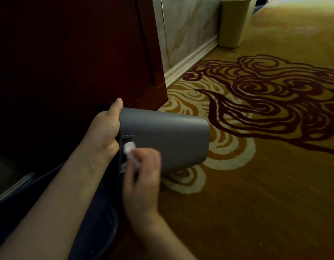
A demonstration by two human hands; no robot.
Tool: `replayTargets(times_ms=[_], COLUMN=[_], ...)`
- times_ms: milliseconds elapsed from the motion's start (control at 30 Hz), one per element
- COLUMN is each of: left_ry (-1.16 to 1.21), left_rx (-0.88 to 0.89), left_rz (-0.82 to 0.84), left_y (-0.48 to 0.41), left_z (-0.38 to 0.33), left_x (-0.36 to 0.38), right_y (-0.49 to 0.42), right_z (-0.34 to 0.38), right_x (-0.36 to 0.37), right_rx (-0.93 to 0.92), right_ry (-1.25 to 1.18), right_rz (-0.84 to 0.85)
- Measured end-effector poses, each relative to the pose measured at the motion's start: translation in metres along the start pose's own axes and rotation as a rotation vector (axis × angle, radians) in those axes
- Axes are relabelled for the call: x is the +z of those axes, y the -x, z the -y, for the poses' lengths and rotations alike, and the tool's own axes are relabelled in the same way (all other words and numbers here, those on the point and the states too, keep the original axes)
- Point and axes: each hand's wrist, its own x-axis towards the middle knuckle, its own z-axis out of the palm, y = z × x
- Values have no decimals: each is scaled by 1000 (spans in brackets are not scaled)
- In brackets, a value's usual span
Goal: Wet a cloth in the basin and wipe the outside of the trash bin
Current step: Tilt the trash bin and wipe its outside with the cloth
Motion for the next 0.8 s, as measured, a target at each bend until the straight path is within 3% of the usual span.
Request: replayTargets(times_ms=[100, 233, 367, 500, 567, 700, 800], left_ry=[-1, 3, 6, 43, 62, 97, 93], left_rx=[3, -9, -12, -7, -17, -55, -61], left_rz=[-21, -61, -76, -77, -87, -114, -130], left_y=[0, -1, -3, -7, -10, -16, -18], left_z=[1, 2, 2, 4, 5, 5, 6], left_x=[-3, -9, -9, -11, -13, -16, -16], right_y=[6, -4, -24, -42, -42, -10, 14], right_z=[-1, -61, -126, -174, -176, -132, -82], right_x=[10, -16, -40, -72, -85, -80, -49], right_rx=[-29, 27, 413, 830, 910, 892, 903], right_ry=[27, 173, 225, 233, 201, 41, -101], right_rz=[52, -60, -248, -253, -296, -380, -283])
